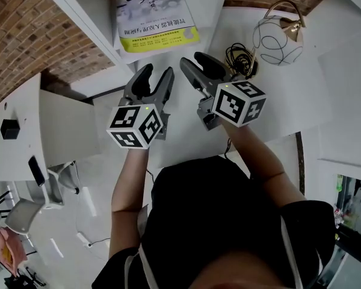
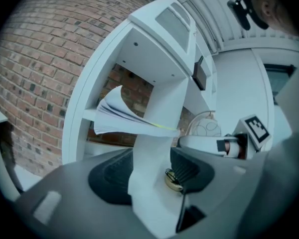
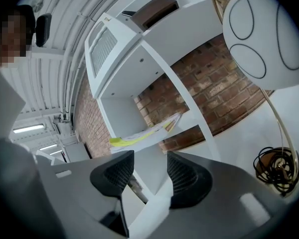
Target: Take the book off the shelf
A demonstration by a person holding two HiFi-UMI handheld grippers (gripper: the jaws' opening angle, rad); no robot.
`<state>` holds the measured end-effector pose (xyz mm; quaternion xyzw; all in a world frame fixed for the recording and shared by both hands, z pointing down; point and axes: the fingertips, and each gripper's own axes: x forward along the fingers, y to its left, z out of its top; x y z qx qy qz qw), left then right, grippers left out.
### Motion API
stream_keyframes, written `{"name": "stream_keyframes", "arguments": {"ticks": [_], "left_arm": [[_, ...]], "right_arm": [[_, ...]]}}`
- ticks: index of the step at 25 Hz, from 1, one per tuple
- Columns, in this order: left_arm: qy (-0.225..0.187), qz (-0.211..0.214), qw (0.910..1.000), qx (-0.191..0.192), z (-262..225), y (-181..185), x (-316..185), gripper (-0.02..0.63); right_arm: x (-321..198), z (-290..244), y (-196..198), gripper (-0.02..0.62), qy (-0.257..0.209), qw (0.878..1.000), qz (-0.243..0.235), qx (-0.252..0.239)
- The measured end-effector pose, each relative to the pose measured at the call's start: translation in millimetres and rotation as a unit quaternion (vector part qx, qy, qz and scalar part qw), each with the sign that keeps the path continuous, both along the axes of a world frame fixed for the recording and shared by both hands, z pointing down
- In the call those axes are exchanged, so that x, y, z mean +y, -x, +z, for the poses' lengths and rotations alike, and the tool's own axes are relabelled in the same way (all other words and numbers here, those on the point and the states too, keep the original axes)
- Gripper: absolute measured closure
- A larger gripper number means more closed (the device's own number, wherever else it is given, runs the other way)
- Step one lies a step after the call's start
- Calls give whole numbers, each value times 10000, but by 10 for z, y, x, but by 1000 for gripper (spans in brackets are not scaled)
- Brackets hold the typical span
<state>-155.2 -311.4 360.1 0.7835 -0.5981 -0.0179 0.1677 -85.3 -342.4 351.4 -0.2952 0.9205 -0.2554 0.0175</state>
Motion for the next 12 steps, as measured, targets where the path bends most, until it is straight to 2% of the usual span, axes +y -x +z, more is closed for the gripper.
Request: {"name": "stream_keyframes", "arguments": {"ticks": [3, 6, 12], "left_arm": [[29, -59, 9995, 300, -17, 55, -47, 332], [62, -60, 9991, 412, -43, 61, -94, 279], [-12, -12, 9951, 984, -184, 82, -184, 246]], "right_arm": [[-71, -35, 64, 387, 105, 9997, -64, -199], [-115, -96, 141, 375, 125, 9991, -103, -382], [-249, -191, 213, 344, 301, 9969, -160, -706]]}}
